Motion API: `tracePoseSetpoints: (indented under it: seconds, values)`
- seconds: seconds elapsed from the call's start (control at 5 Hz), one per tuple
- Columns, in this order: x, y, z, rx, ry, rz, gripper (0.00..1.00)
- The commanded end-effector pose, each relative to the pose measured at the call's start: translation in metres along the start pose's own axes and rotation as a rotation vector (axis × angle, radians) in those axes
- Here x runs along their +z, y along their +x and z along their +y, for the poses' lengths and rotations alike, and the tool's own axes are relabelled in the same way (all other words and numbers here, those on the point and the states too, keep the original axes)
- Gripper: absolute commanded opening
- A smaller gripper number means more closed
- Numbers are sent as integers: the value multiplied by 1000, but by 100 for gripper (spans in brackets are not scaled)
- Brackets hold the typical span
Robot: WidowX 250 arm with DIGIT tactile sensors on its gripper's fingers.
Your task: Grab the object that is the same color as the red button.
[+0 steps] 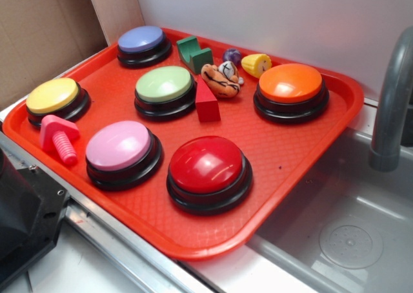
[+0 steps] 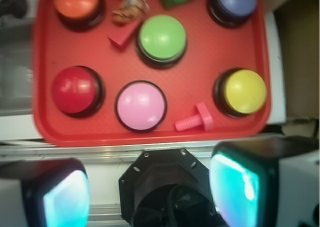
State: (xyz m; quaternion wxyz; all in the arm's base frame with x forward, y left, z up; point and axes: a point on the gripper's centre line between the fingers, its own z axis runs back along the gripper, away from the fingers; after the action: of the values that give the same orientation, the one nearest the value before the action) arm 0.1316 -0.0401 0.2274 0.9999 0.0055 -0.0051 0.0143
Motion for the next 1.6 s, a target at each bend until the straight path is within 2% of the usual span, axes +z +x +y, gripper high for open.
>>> tracePoseSetpoints:
  seconds: [0.0,0.2,0.6,0.8,1.0,1.2,1.4]
  values:
    - [-7,41,-38,121,16,-85,100]
    - [-31,61,-39,324,6,-163,100]
    - [-77,85,-14,641,7,-244,100]
    - [-104,88,4,849,-12,-242,100]
    - [-124,91,14,976,-14,-229,100]
    - [-148,99,20,1114,-20,-188,100]
    - [-159,111,13,1156,-52,-173,100]
